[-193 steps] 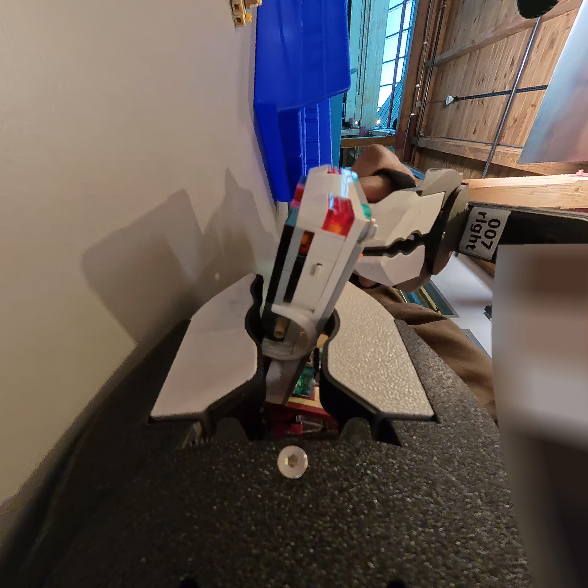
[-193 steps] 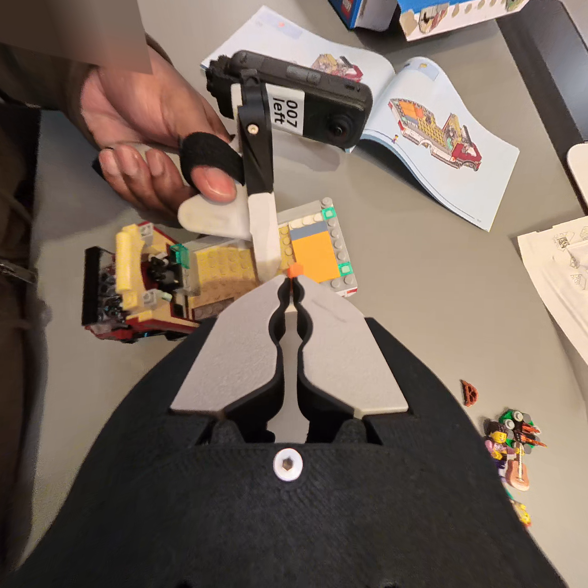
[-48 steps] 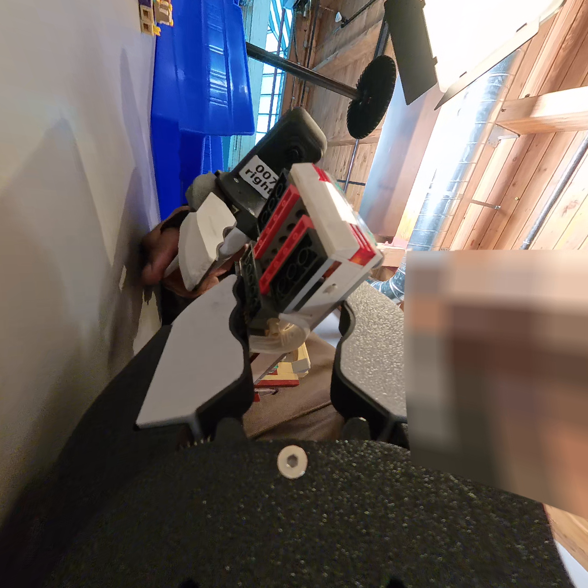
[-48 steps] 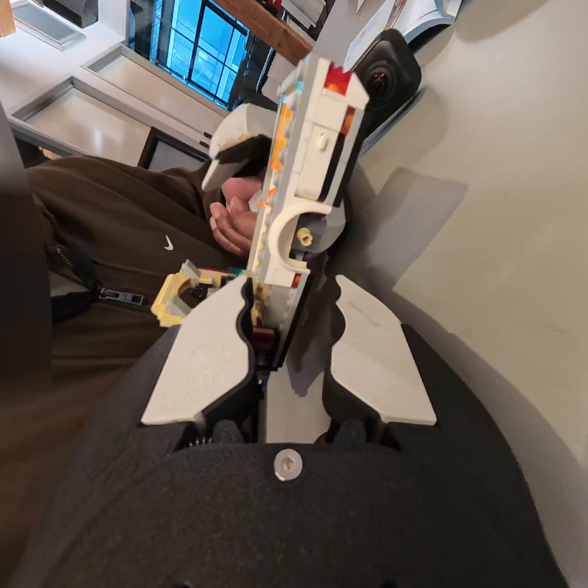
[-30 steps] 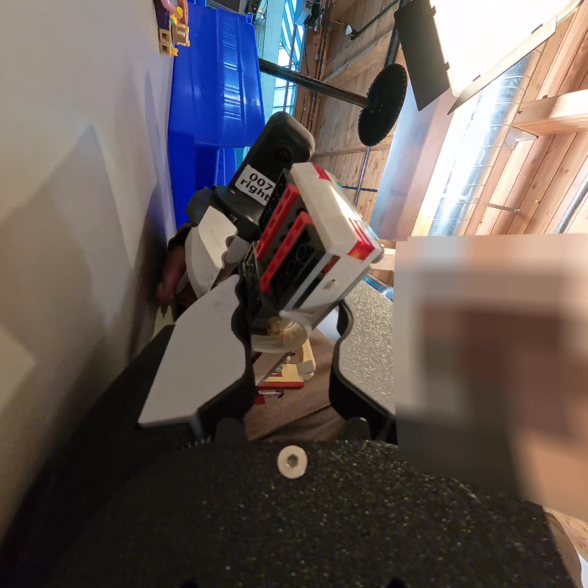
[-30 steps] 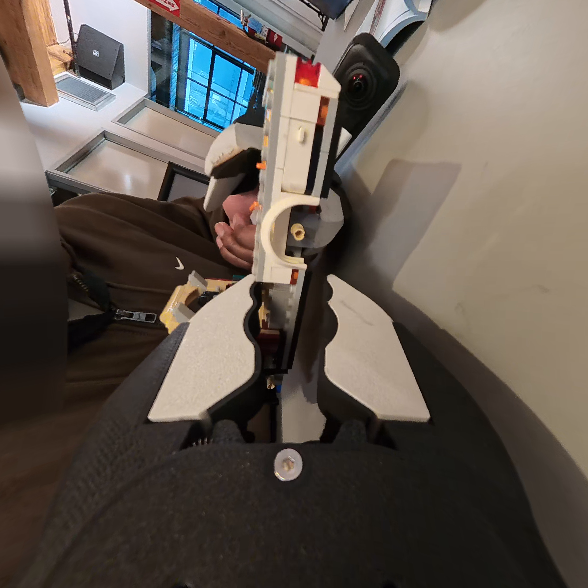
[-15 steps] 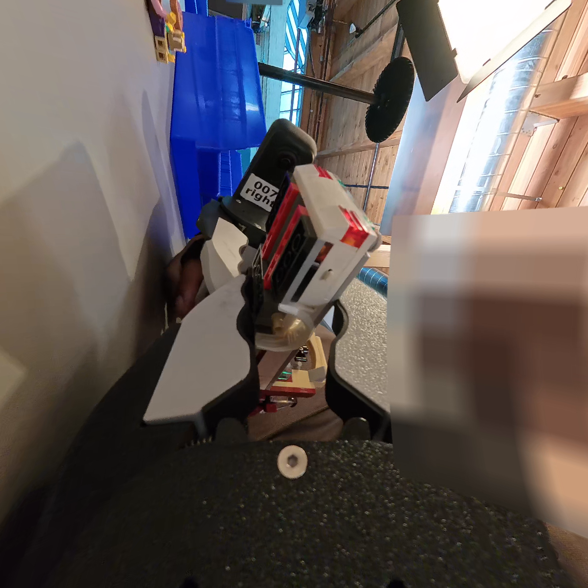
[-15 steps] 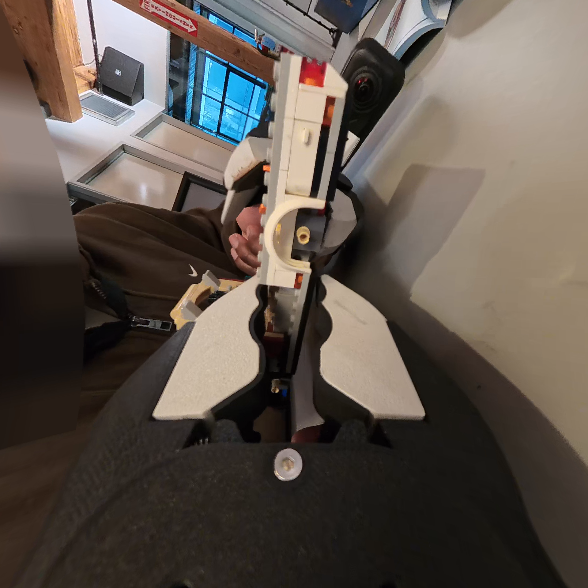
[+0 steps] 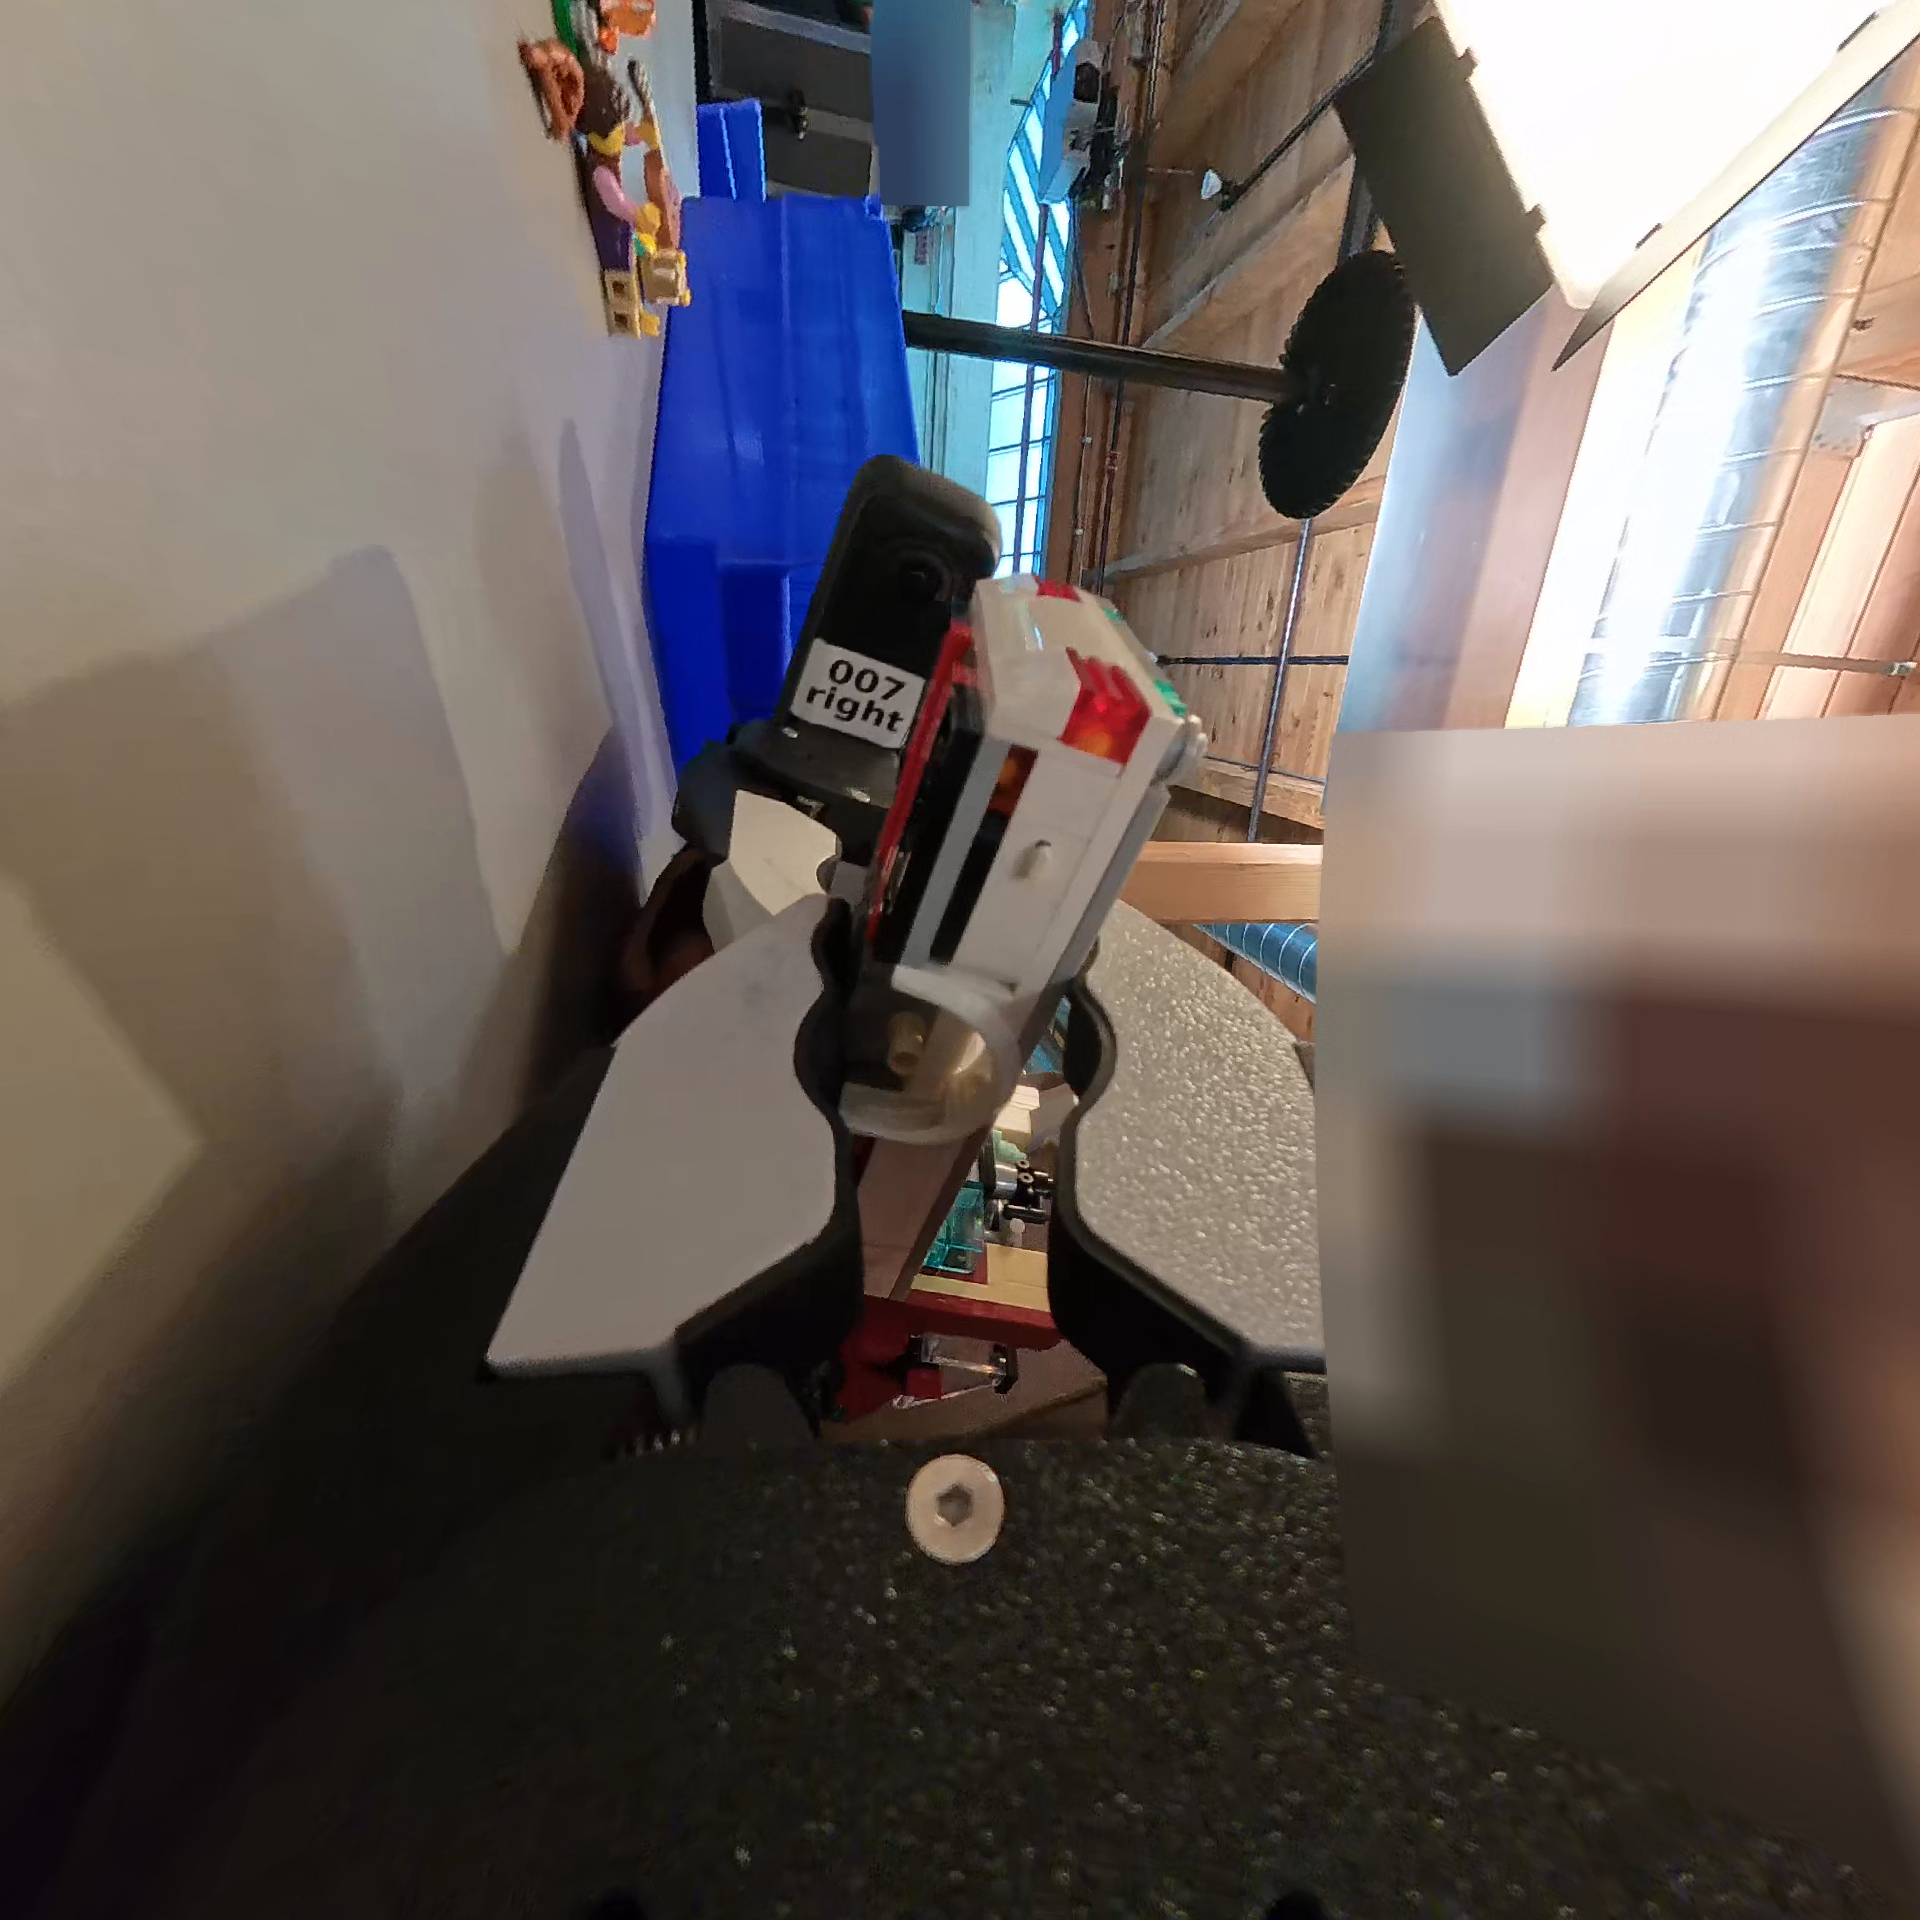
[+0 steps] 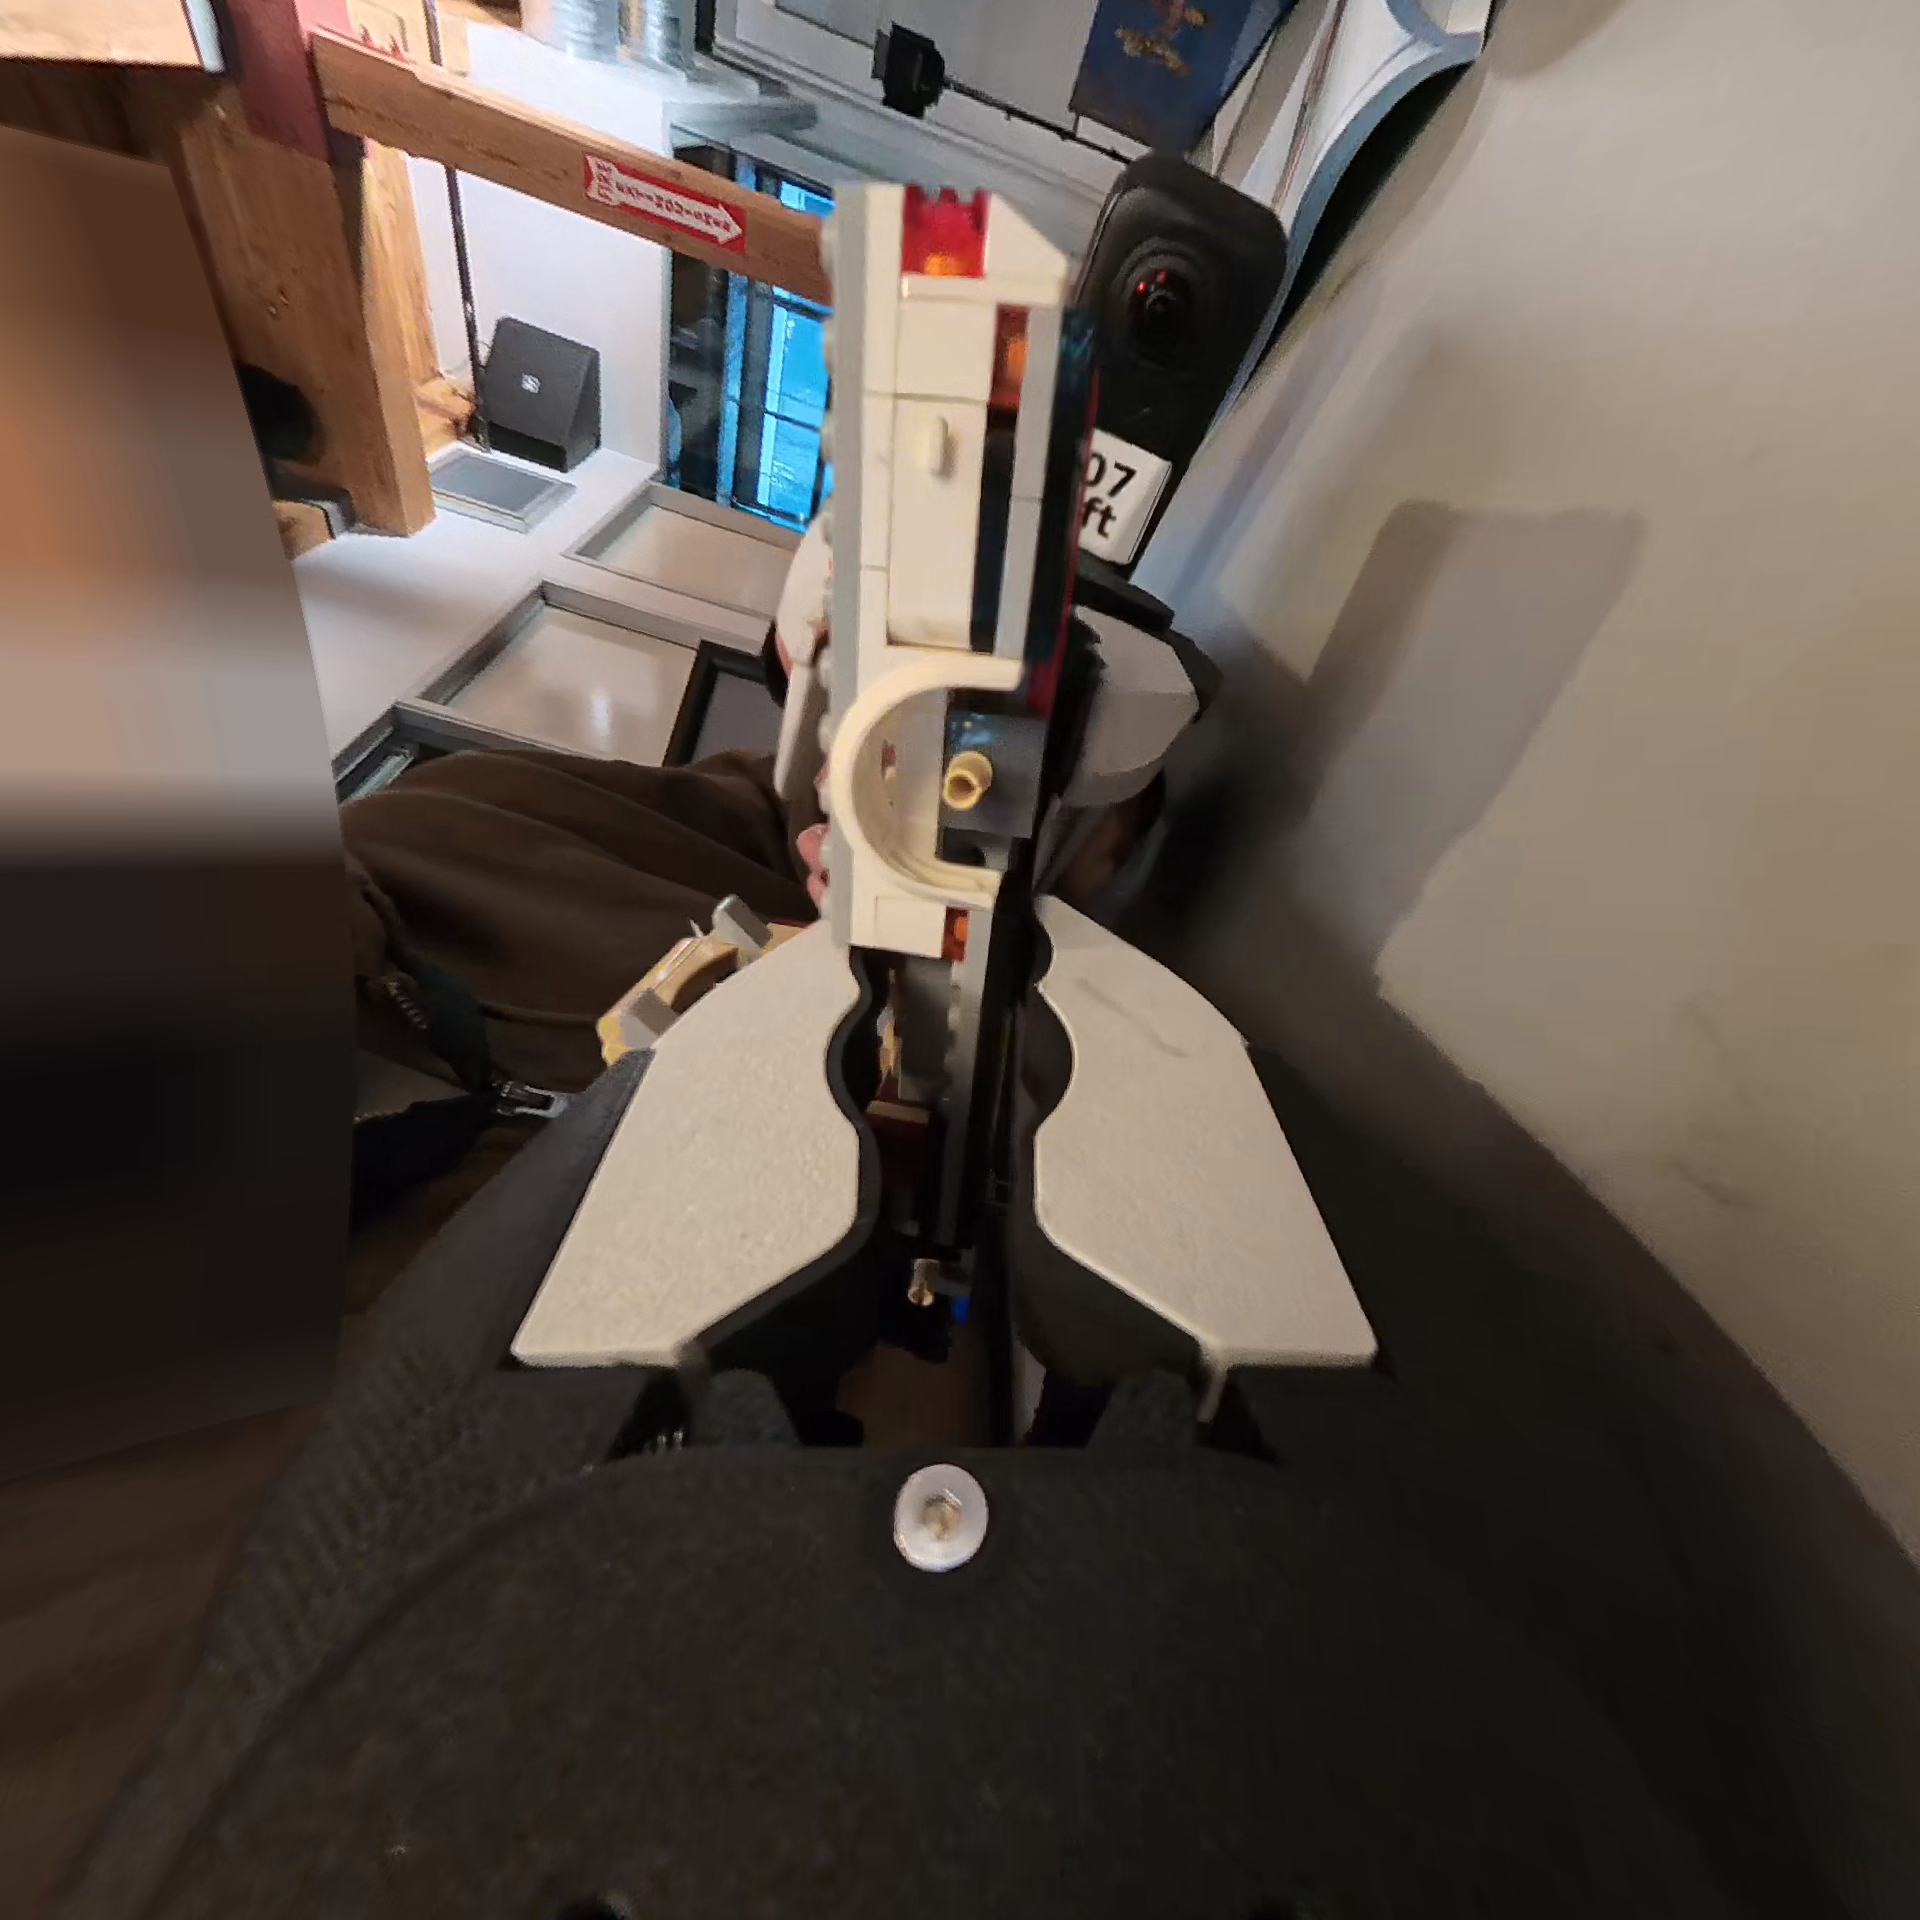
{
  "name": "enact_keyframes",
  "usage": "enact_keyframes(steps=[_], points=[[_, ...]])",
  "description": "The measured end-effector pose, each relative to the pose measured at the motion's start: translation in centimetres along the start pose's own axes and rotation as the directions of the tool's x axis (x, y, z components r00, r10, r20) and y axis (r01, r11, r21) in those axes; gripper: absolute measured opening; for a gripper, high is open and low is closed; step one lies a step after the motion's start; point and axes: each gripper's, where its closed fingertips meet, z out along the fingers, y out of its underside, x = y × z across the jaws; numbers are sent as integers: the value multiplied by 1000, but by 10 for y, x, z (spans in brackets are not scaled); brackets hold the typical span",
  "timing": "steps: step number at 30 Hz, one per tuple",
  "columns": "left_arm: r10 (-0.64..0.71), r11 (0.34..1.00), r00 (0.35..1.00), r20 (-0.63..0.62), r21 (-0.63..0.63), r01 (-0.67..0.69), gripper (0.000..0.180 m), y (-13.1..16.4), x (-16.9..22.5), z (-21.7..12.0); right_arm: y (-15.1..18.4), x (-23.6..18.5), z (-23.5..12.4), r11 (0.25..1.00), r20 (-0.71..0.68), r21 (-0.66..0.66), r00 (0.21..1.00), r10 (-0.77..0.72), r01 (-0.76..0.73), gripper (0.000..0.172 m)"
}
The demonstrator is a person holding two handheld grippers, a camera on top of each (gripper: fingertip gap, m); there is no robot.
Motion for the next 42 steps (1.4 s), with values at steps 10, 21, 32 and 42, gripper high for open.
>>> enact_keyframes(steps=[10, 21, 32, 42], points=[[87, 996, 995, -50, 17, -86, 46, -5, 17, -1, -11, -10, 0, 993, 79, 114, 997, 1, -10, 22], [291, 956, 954, 77, -48, -288, 51, 5, 16, 1, -23, -14, -3, 972, 147, 230, 989, 22, -55, 21], [285, 957, 954, 87, -78, -279, 57, 15, 3, 2, -29, -19, -6, 960, 199, 268, 980, 22, -76, 22], [260, 962, 964, 61, -106, -253, 27, 16, 2, 4, -31, -16, -7, 957, 171, 282, 985, 14, -63, 22]])
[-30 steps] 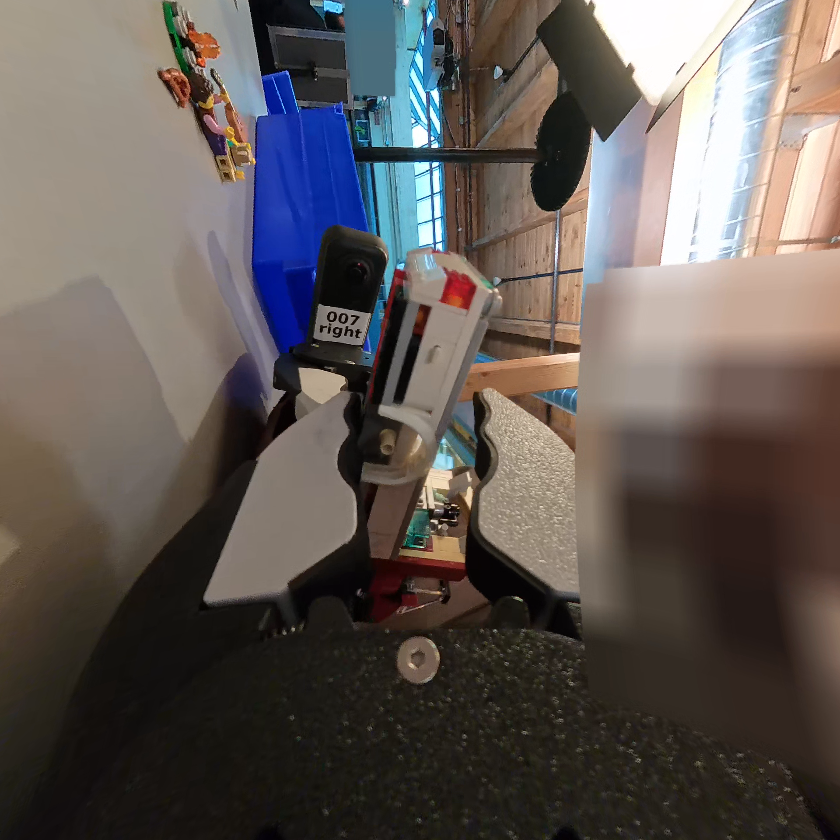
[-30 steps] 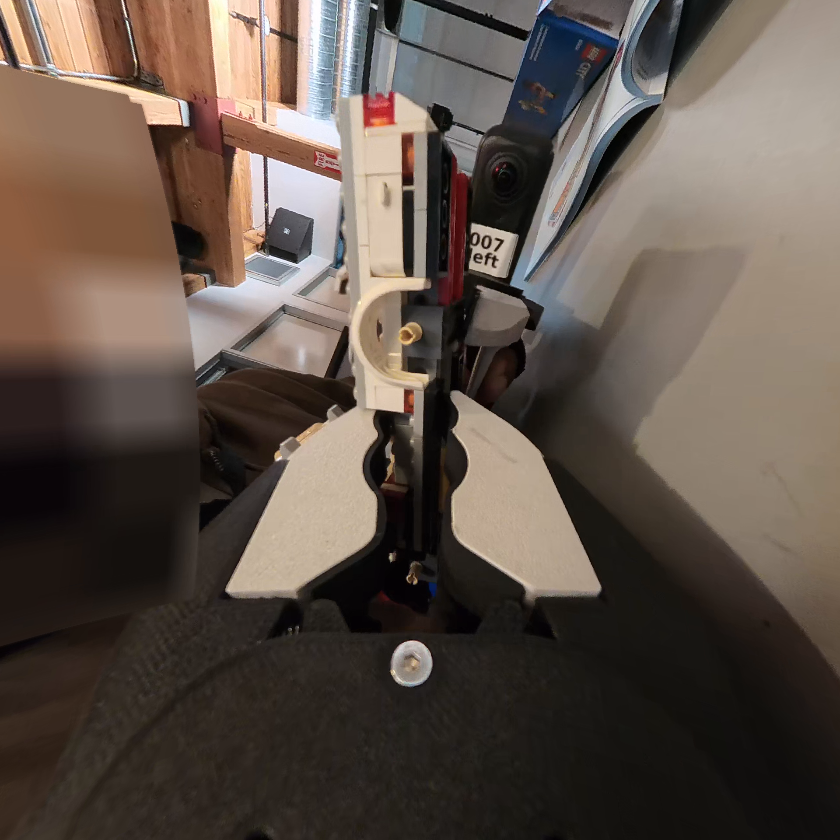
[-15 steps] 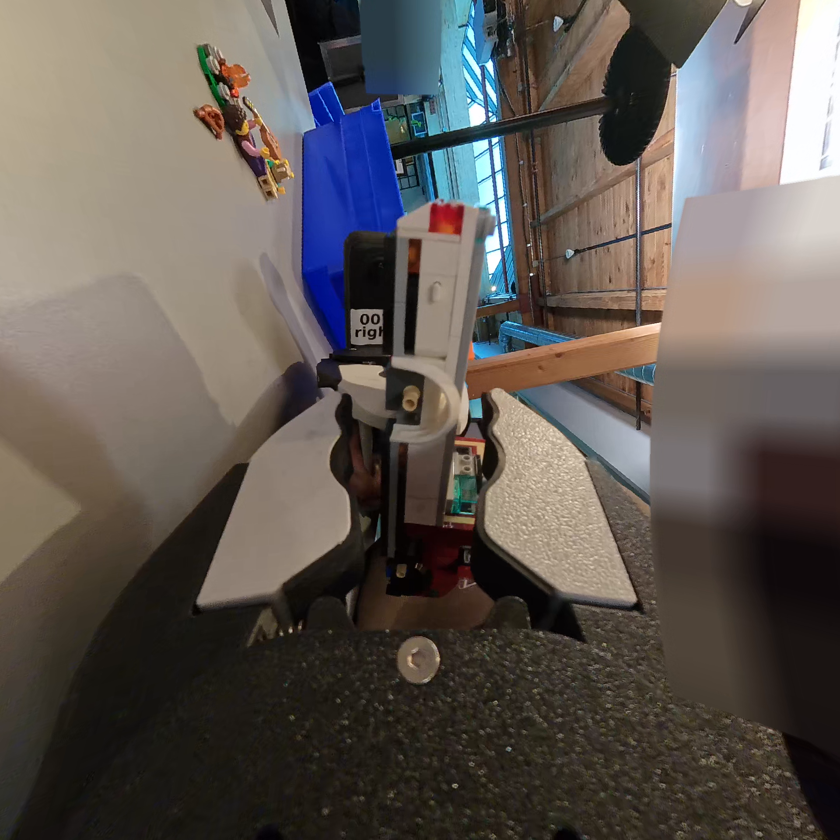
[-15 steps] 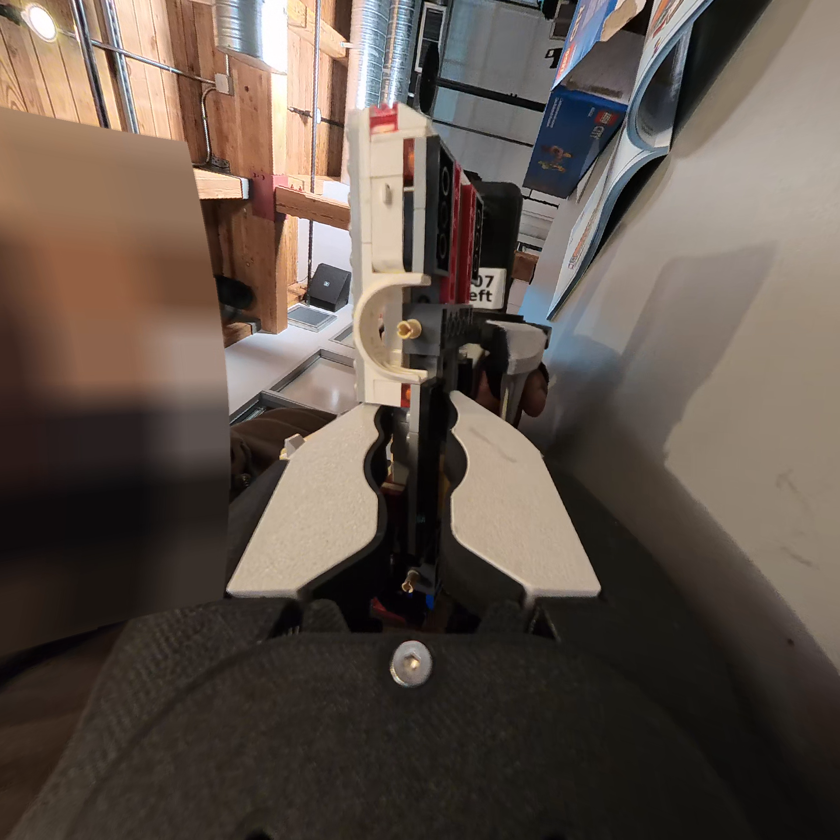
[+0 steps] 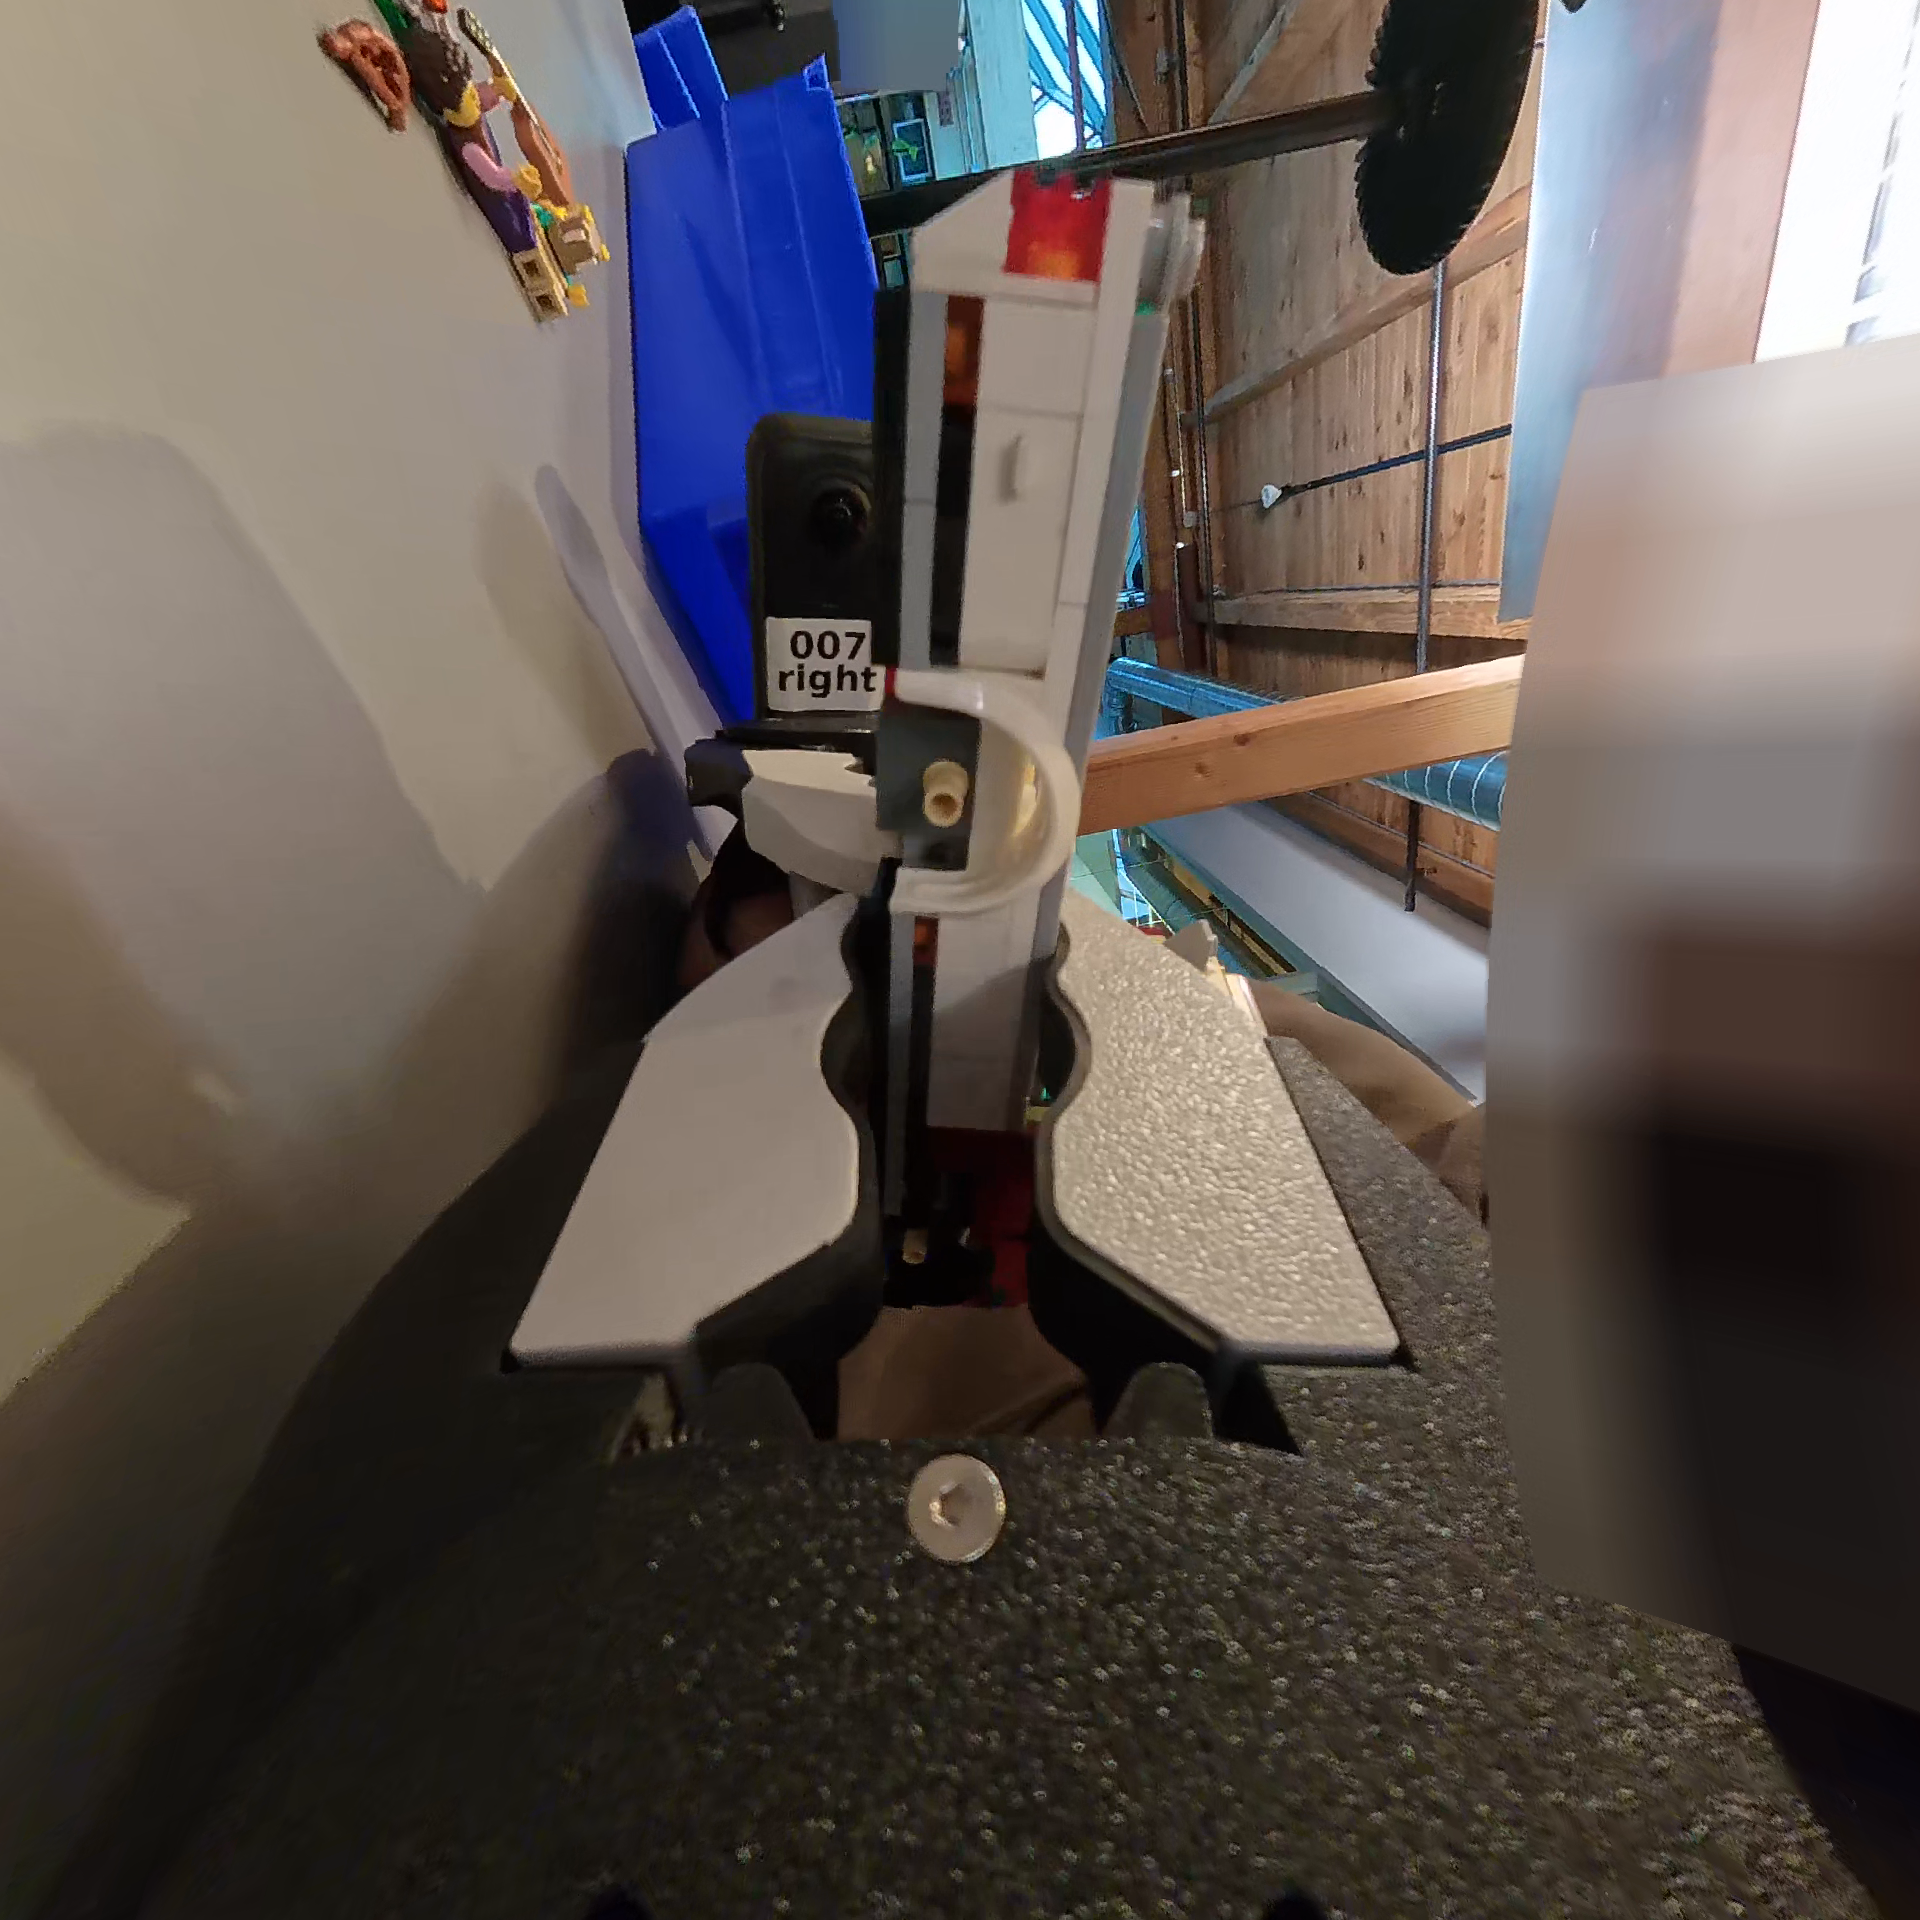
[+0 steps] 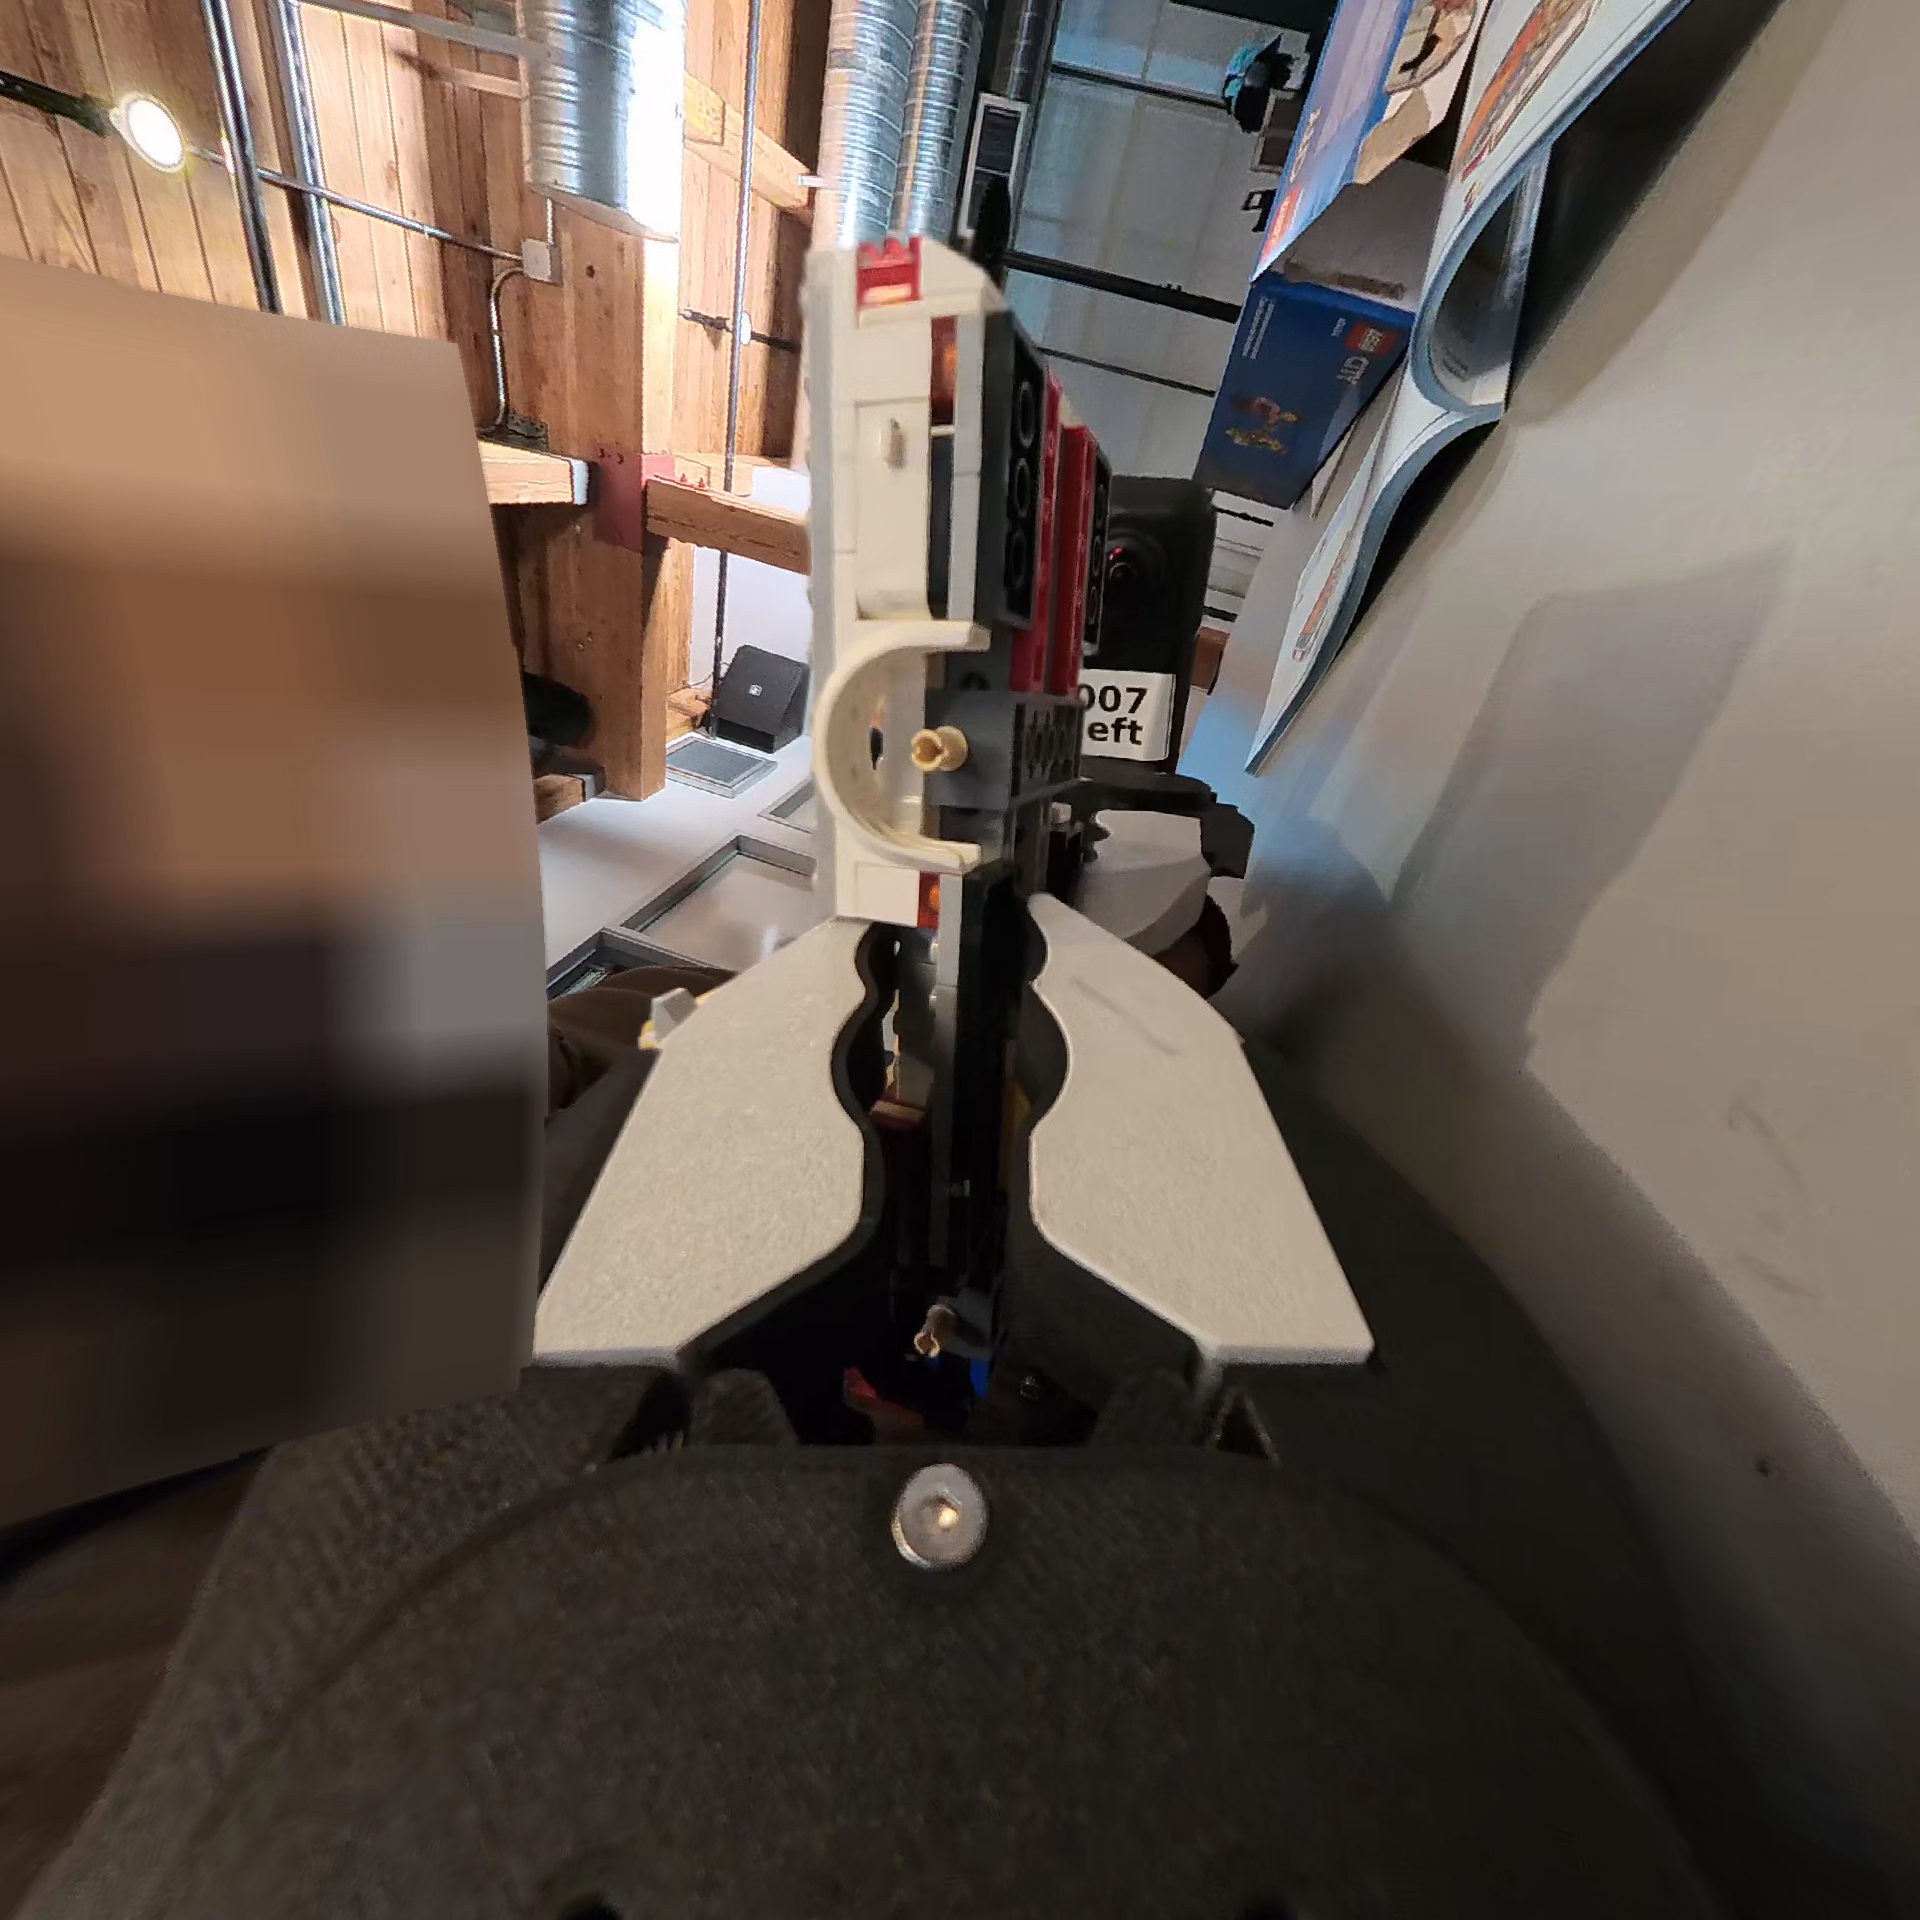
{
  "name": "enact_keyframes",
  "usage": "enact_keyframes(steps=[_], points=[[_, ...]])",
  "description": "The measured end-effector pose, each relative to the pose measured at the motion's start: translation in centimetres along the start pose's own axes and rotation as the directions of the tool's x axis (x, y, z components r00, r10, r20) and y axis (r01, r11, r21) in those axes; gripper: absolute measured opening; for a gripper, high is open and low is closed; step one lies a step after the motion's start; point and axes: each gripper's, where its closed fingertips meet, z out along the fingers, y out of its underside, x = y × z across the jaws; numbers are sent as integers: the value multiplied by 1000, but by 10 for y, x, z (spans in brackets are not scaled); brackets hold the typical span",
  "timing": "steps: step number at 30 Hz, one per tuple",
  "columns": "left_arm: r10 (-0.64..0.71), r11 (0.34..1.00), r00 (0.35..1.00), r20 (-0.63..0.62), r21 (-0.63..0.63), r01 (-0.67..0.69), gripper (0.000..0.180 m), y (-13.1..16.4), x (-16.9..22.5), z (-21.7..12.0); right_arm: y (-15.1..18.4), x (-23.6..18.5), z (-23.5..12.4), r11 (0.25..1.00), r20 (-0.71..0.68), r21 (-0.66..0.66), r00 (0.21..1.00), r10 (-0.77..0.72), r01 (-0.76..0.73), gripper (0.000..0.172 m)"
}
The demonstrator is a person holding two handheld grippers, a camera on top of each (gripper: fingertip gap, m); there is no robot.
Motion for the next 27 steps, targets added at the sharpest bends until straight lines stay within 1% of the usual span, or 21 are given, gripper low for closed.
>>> enact_keyframes(steps=[2, 5, 7, 9, 12, 14, 16, 19, 22, 24, 26, 27], points=[[-17, 1000, 1000, 10, 1, 17, 27, 0, -4, -1, 0, 3, 0, 1000, -28, -10, 999, -15, 15, 24], [-22, 1000, 998, 61, 4, 22, 27, -1, -15, -4, 0, 9, -2, 997, -96, -47, 993, -62, 58, 42], [-41, 999, 998, 54, 16, 41, 27, -3, -17, -6, -1, 11, -4, 994, -129, -70, 987, -95, 87, 45], [-66, 998, 997, 45, 27, 65, 27, -6, -17, -8, -2, 13, -9, 985, -175, -107, 972, -155, 138, 44], [-94, 995, 993, 71, 38, 92, 27, -11, -24, -11, -7, 19, -20, 949, -281, -192, 913, -296, 249, 44], [-106, 994, 990, 98, 34, 103, 28, -16, -29, -13, -15, 24, -31, 902, -368, -268, 829, -421, 339, 44], [-109, 994, 987, 121, 16, 107, 28, -22, -31, -13, -24, 20, -38, 835, -416, -351, 728, -545, 425, 42], [-93, 995, 984, 154, -33, 99, 28, -32, -32, -8, -40, 10, -41, 690, -429, -499, 542, -722, 524, 39], [-72, 992, 983, 169, -87, 88, 27, -40, -33, 1, -61, 1, -36, 497, -381, -644, 320, -867, 581, 34], [-74, 989, 983, 168, -113, 93, 27, -43, -34, 6, -75, -1, -30, 368, -326, -728, 180, -928, 579, 28], [-79, 987, 982, 173, -125, 102, 27, -45, -39, 8, -83, 2, -24, 248, -253, -796, 70, -965, 553, 21], [-84, 986, 981, 177, -127, 107, 27, -44, -42, 8, -85, 5, -23, 201, -214, -828, 36, -976, 524, 19]])
